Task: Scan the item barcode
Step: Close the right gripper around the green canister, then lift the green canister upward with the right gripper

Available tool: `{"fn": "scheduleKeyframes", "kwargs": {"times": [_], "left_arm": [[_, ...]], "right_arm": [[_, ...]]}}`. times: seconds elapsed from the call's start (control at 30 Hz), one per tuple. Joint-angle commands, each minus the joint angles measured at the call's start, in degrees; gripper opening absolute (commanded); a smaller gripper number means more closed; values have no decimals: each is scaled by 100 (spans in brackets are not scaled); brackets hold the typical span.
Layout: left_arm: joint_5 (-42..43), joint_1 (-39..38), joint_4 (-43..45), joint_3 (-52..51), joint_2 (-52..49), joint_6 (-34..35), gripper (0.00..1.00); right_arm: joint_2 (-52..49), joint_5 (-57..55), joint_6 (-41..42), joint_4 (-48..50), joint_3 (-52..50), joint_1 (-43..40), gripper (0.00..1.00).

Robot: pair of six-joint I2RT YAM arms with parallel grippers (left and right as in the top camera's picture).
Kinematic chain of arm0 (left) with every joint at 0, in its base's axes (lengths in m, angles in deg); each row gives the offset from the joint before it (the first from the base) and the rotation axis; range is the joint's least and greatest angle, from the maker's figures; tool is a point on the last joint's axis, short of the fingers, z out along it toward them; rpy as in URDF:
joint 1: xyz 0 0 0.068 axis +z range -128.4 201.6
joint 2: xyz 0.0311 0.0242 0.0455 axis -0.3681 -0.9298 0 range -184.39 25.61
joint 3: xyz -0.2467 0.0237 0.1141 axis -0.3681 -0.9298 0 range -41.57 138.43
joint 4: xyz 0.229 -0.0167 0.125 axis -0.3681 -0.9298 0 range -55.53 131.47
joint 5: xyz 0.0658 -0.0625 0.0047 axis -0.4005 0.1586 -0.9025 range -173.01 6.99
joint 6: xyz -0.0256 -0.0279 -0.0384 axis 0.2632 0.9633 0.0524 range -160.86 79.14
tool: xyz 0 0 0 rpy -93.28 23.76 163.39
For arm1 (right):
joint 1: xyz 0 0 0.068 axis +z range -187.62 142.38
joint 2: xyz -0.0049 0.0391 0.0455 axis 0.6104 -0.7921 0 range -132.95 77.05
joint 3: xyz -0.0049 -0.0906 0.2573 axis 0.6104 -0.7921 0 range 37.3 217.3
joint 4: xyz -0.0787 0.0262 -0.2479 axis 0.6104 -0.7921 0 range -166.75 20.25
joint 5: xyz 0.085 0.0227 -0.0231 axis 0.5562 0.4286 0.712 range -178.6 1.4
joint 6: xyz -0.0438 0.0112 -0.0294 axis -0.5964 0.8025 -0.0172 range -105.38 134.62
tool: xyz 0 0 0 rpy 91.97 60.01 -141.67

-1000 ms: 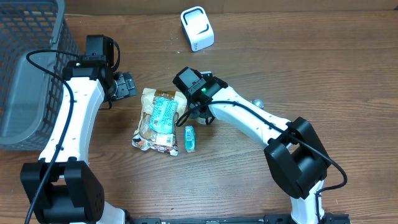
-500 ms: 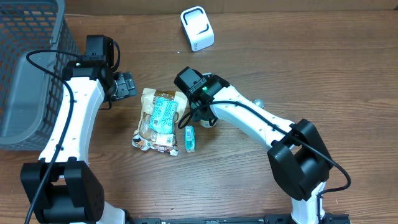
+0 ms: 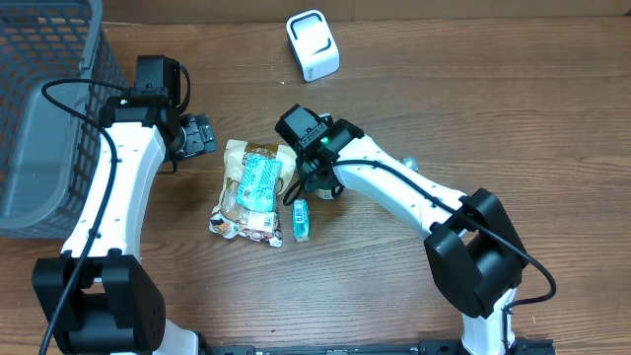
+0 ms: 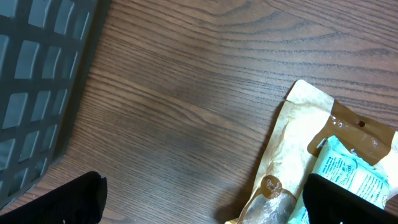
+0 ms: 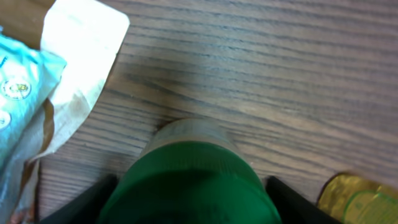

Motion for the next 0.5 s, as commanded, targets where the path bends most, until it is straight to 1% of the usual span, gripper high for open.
{"fn": "scheduleKeyframes", "kwargs": {"times": [0.0,0.03,0.07,0.1,0.17,0.23,0.3,0.37,0.47], "left_arm": [[-15,-7,24,83,24,-109,99],[-15,-7,24,83,24,-107,99],[-15,-7,24,83,24,-107,100],[-15,-7,24,83,24,-107,100],[-15,-7,24,83,24,-107,100],[-15,-7,24,83,24,-107,100],[-15,-7,24,83,24,-109,99],[-15,-7,24,83,24,-107,100],[-15,-7,24,83,24,-107,100]], "right_arm": [[129,-61,-63,15,138,-44,84],[129,-61,-63,20,138,-50,89],[129,-61,-61,42,138,-61,98],[129,-61,-61,85,138,-68,100],[131,-63,-66,188,184,-103,100],[131,-11,-57,72,431,-179,100],[131,221,26,-221,820,-286,100],[131,426,284,-538,1174,-404,100],[131,643,588,-940,1421,-579,100]]}}
